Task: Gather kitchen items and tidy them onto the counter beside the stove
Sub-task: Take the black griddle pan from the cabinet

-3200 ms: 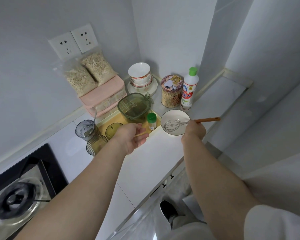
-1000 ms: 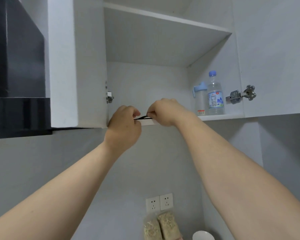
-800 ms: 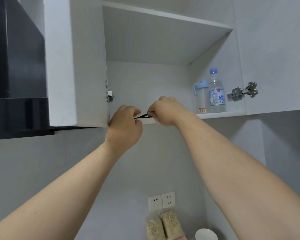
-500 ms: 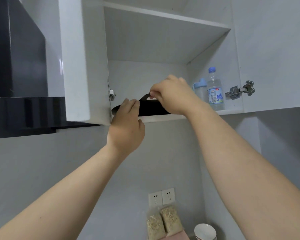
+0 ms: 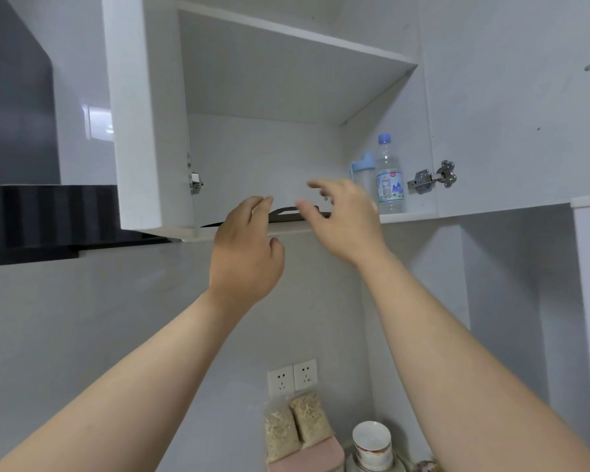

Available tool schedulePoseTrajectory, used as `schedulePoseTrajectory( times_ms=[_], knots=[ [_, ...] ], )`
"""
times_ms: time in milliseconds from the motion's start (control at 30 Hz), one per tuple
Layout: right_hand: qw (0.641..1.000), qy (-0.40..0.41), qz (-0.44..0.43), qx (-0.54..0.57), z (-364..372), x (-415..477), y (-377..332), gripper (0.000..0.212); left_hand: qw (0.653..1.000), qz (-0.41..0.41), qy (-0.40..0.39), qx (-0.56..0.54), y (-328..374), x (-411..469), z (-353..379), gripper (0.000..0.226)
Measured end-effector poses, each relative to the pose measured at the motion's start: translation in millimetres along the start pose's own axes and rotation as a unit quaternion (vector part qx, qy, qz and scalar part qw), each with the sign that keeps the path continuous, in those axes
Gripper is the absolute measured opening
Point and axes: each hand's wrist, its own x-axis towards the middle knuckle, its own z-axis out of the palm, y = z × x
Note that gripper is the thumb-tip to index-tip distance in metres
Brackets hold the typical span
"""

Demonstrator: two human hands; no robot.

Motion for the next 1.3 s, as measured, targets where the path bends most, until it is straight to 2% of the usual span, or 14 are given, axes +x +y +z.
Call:
schedulePoseTrajectory(
  times_ms=[67,100,167,233,267,333,500,700,833,900,1033,1100,1167,1300],
  knots=[
    [0.982,0.029,0.166,0.084,-4,0,-2,0.042,1.0,-0.009,-0.006,-0.006,3,2,0,0.057],
    [0.958,-0.008,0.246,0.145,-6,2,-5,0.052,1.0,-0.014,-0.009,-0.006,5,2,0,0.056],
    [0.869,-0.13,0.379,0.289,-9,3,-15,0.066,1.0,-0.017,-0.013,-0.007,6,3,-1,0.055],
    [0.788,-0.219,0.443,0.366,-9,4,-23,0.069,1.0,-0.012,-0.017,-0.012,6,2,-1,0.054],
    [0.767,-0.239,0.452,0.388,-8,5,-26,0.07,1.0,-0.012,-0.016,-0.016,5,1,-1,0.054],
    [0.747,-0.265,0.451,0.411,-5,8,-30,0.072,0.999,-0.023,-0.009,-0.025,6,-2,-1,0.054],
    [0.732,-0.289,0.455,0.417,2,13,-36,0.061,0.999,-0.034,-0.01,-0.027,-1,-10,-7,0.055],
    [0.699,-0.189,0.445,0.527,15,13,-38,0.026,0.999,-0.033,-0.022,-0.027,-4,-13,-17,0.056],
    [0.68,-0.143,0.436,0.572,18,15,-46,0.01,0.999,-0.017,-0.028,-0.013,-2,-17,-26,0.059],
    [0.661,-0.119,0.443,0.595,17,14,-50,0.012,0.999,-0.024,-0.035,-0.011,0,-17,-30,0.06],
    [0.6,-0.087,0.444,0.66,23,1,-50,0.017,0.999,-0.018,-0.037,0.001,3,-18,-38,0.061],
    [0.584,-0.059,0.433,0.684,28,-9,-46,0.016,0.999,-0.007,-0.031,0.004,6,-18,-42,0.06],
    [0.57,-0.022,0.423,0.704,31,-20,-42,0.013,1.0,0.01,-0.021,0.007,8,-16,-44,0.055],
    [0.513,0.021,0.406,0.756,29,-47,-40,0.015,0.998,0.057,0.009,0.012,10,-12,-41,0.042]
  ],
)
